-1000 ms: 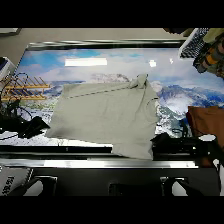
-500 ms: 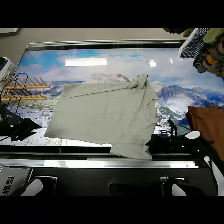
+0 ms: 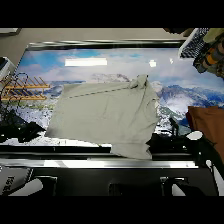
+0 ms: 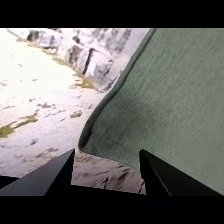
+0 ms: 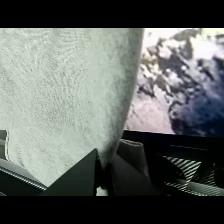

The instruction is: Fold the clothes and pants, and hang the long-sleeved shirts on hangers.

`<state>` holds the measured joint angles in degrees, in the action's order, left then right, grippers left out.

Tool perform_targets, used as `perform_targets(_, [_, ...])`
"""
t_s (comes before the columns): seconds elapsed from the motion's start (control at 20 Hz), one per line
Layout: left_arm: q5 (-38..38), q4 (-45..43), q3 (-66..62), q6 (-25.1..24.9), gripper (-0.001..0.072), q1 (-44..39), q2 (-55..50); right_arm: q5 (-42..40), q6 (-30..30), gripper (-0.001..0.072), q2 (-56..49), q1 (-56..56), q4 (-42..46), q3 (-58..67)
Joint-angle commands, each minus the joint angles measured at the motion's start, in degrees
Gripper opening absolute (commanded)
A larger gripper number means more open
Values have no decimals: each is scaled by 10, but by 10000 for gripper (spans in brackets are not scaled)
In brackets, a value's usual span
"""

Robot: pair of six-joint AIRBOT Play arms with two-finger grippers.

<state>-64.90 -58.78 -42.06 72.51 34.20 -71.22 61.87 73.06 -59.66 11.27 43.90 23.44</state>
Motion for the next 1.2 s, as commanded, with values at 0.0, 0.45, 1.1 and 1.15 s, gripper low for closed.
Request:
perform_targets(0.0, [15,-1,1,-5,466,1,-18,1,10,43,12,0,1,1])
perform_targets(0.45, [18,49,1,-25,445,0,-56,1,18,43,12,0,-3,1])
perform_targets(1.1, [-17,149,-60,-31,14,-71,-53,-10,9,40,12,0,-37,139])
perform_targets(1.15, [-22,166,-85,-31,14,-71,-36,-16,9,40,12,0,-37,192])
